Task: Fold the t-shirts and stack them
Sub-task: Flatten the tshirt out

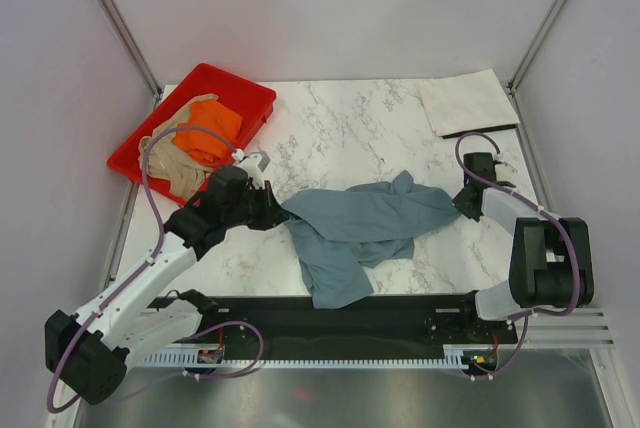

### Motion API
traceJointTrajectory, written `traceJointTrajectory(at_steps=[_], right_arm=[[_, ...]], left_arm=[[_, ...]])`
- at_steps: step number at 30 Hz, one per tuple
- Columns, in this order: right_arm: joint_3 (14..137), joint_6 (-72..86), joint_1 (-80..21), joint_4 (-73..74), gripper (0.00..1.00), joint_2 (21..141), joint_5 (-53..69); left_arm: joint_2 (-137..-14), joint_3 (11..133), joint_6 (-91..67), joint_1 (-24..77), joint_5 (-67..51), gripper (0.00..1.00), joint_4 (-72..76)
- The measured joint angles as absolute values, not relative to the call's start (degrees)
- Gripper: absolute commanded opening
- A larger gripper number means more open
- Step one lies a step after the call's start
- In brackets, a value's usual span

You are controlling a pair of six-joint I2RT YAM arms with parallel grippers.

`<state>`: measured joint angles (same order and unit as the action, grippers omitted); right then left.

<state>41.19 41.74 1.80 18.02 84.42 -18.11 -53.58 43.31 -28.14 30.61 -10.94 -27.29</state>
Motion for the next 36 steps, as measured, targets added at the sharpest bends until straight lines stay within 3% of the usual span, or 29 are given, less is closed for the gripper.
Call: traceJointTrajectory(at_steps=[6, 13, 18, 24, 25, 27, 28, 29, 32, 36], right_arm=[[51.0, 41.3, 2.8, 29.1, 0.0, 78.7, -21.3], [84.7, 40.4, 2.9, 40.4, 0.0, 66.6, -28.6], [95.7, 39.5, 3.0, 42.2, 0.0, 58.5, -26.1], [84.8, 37.4, 3.1, 37.4, 0.0, 54.3, -8.0], [81.2, 37.4, 2.7, 35.9, 0.0, 54.3, -4.9], [72.9, 37.5, 0.1, 34.2, 0.0, 55.0, 1.0], [69.1, 37.6, -1.9, 33.1, 0.0, 55.5, 2.5], [66.3, 37.7, -4.1, 32.8, 0.0, 55.9, 3.6], [58.4, 38.2, -12.8, 31.4, 0.0, 57.0, 5.2], [54.4, 39.0, -21.8, 27.3, 0.0, 59.3, 5.2]], left_arm=[[-61.8, 50.7, -28.1, 30.6, -10.7, 0.02, -29.2], [-70.6, 77.0, -29.2, 30.7, -12.6, 0.02, -28.4], [-68.6, 80.8, -30.6, 30.7, -14.1, 0.02, -24.5], [-61.6, 58.6, -31.5, 30.7, -11.6, 0.06, -24.3], [-61.3, 54.7, -31.5, 30.7, -10.4, 0.18, -25.3], [-61.3, 48.2, -31.6, 30.5, -8.4, 0.33, -27.8], [-61.2, 46.1, -31.8, 30.2, -7.4, 0.46, -29.0], [-61.0, 44.1, -31.7, 30.0, -6.5, 0.51, -30.3], [-59.2, 42.6, -31.7, 29.6, -5.6, 0.59, -32.8], [-54.3, 44.5, -30.3, 29.6, -8.6, 0.62, -31.9]])
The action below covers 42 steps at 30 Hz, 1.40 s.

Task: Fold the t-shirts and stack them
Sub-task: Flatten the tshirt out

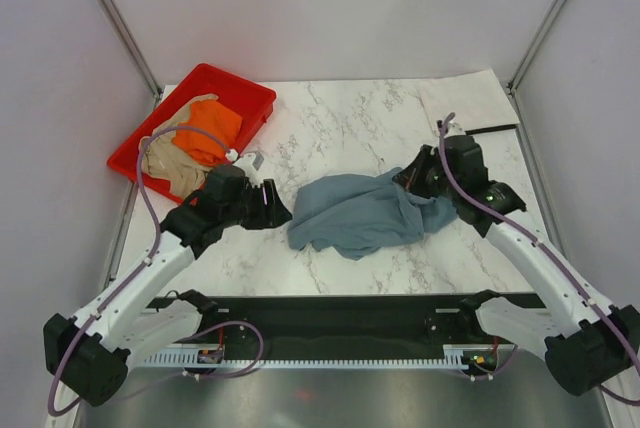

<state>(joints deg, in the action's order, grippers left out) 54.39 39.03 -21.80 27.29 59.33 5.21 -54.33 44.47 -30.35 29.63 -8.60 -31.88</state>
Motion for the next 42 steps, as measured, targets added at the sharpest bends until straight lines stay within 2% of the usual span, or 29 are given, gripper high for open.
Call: traceJointTrajectory(at_steps=[6, 11, 13, 14, 16, 19, 26, 33, 42], right_arm=[[54.0, 42.0, -30.7, 22.5, 0.0, 65.2, 2.0], [51.7, 46.8, -34.2, 16.5, 0.0, 68.4, -0.8], [50.0, 48.4, -35.8, 13.8, 0.11, 70.8, -0.9], [49.1, 49.1, -36.8, 13.2, 0.24, 72.4, -0.8], [48.6, 49.8, -37.8, 13.4, 0.36, 74.4, -0.7], [49.8, 48.8, -38.1, 16.1, 0.41, 74.3, -2.2], [59.3, 44.9, -33.9, 23.8, 0.42, 65.9, -7.9], [57.8, 42.7, -29.2, 26.5, 0.42, 58.5, -8.9], [55.4, 40.1, -26.9, 30.4, 0.43, 56.4, -7.5]], left_arm=[[-52.6, 44.2, -29.7, 29.8, -19.0, 0.63, -18.6], [-58.4, 43.2, -32.7, 29.8, -21.7, 0.61, -10.3], [-60.0, 42.2, -34.5, 29.8, -21.7, 0.61, -9.1], [-60.1, 41.3, -35.3, 29.8, -21.6, 0.61, -8.0], [-59.8, 38.9, -37.3, 29.8, -21.6, 0.61, -5.7], [-59.3, 34.1, -40.7, 30.7, -21.3, 0.6, -0.2], [-65.5, 29.9, -46.7, 38.9, -16.7, 0.56, 11.3], [-73.6, 29.8, -51.4, 52.0, -6.7, 0.55, 21.0], [-83.9, 30.8, -55.5, 52.9, 1.5, 0.55, 24.7]])
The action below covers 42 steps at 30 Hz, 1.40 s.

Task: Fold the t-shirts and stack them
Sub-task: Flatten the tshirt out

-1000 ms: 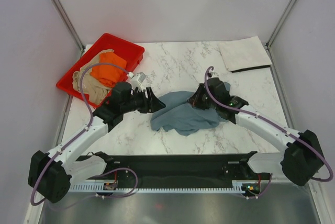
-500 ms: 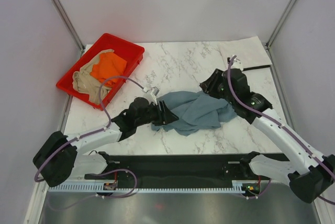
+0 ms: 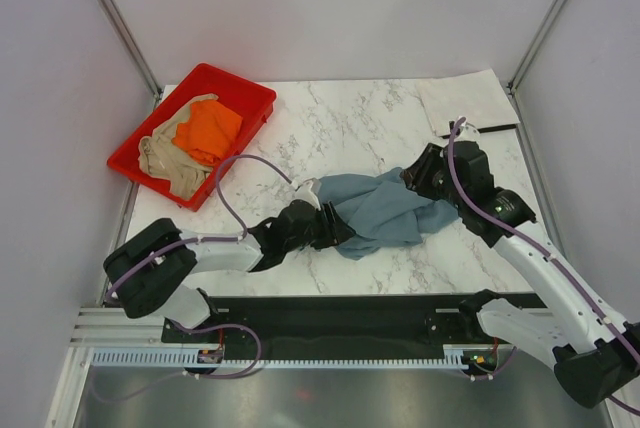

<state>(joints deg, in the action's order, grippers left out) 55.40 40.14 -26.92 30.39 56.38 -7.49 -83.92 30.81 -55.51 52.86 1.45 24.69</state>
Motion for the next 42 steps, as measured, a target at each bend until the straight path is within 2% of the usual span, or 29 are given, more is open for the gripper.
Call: traceJointTrajectory(at_steps=[9, 10, 11, 18, 28, 31, 42], right_arm=[[55.4, 38.8, -25.8, 30.9, 0.43, 54.1, -7.3], [55.4, 38.7, -25.8, 30.9, 0.43, 54.1, -7.3], [55.4, 38.7, -25.8, 30.9, 0.43, 54.1, -7.2], [55.4, 38.1, -25.7, 30.9, 0.43, 54.3, -7.1], [55.4, 37.6, -25.4, 31.0, 0.43, 54.3, -6.9], [55.4, 37.6, -25.3, 31.2, 0.44, 54.3, -6.9], [55.4, 37.6, -25.3, 31.9, 0.44, 54.1, -6.9]], left_arm=[[-88.0, 33.9, -56.1, 52.8, 2.8, 0.55, 25.5], [-88.2, 34.3, -56.1, 52.9, 2.9, 0.54, 25.6], [-88.5, 34.9, -56.1, 52.8, 3.0, 0.47, 25.8], [-90.9, 37.2, -56.1, 52.8, 3.9, 0.42, 26.9], [-91.4, 36.2, -57.7, 52.8, 5.9, 0.42, 27.1], [-91.4, 35.5, -58.4, 52.8, 6.1, 0.36, 27.0], [-91.5, 35.6, -59.8, 52.8, 7.0, 0.35, 26.9]])
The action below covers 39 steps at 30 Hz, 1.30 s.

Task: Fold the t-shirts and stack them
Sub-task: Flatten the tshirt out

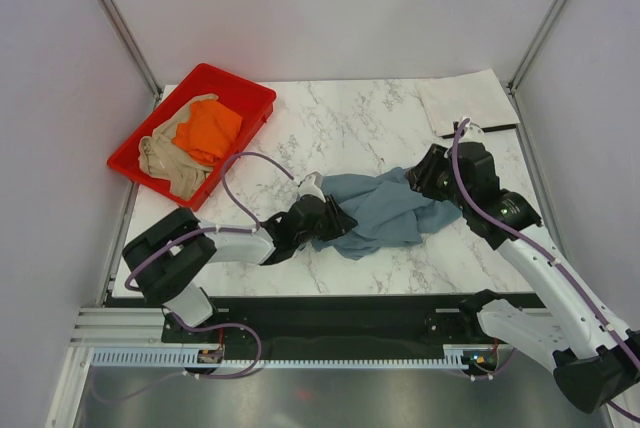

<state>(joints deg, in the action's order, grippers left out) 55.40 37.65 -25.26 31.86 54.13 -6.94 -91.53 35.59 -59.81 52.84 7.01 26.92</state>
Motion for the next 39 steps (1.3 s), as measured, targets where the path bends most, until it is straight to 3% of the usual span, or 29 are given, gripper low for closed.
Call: traceJointTrajectory(at_steps=[3, 9, 14, 21, 27, 39], right_arm=[[55.4, 37.6, -25.3, 31.9, 0.44, 54.0, -6.9], [55.4, 37.3, -25.3, 32.2, 0.44, 53.8, -7.0], [55.7, 37.2, -24.9, 32.3, 0.44, 54.8, -7.8], [63.1, 36.8, -19.4, 35.4, 0.5, 61.5, -8.2], [64.0, 37.0, -17.2, 35.4, 0.54, 63.3, -10.0], [57.9, 40.2, -16.2, 33.8, 0.55, 72.7, -12.0]], left_arm=[[-92.4, 36.0, -59.8, 52.8, 7.0, 0.32, 26.9], [-92.8, 36.1, -60.2, 52.8, 7.0, 0.03, 26.9], [-90.2, 36.4, -59.9, 52.8, 5.8, 0.02, 24.3], [-73.5, 44.2, -54.0, 50.3, 9.7, 0.02, 1.0], [-49.4, 43.6, -42.6, 31.3, 15.2, 0.02, -15.1], [-44.2, 48.8, -23.1, 26.7, 24.4, 0.02, -26.5]])
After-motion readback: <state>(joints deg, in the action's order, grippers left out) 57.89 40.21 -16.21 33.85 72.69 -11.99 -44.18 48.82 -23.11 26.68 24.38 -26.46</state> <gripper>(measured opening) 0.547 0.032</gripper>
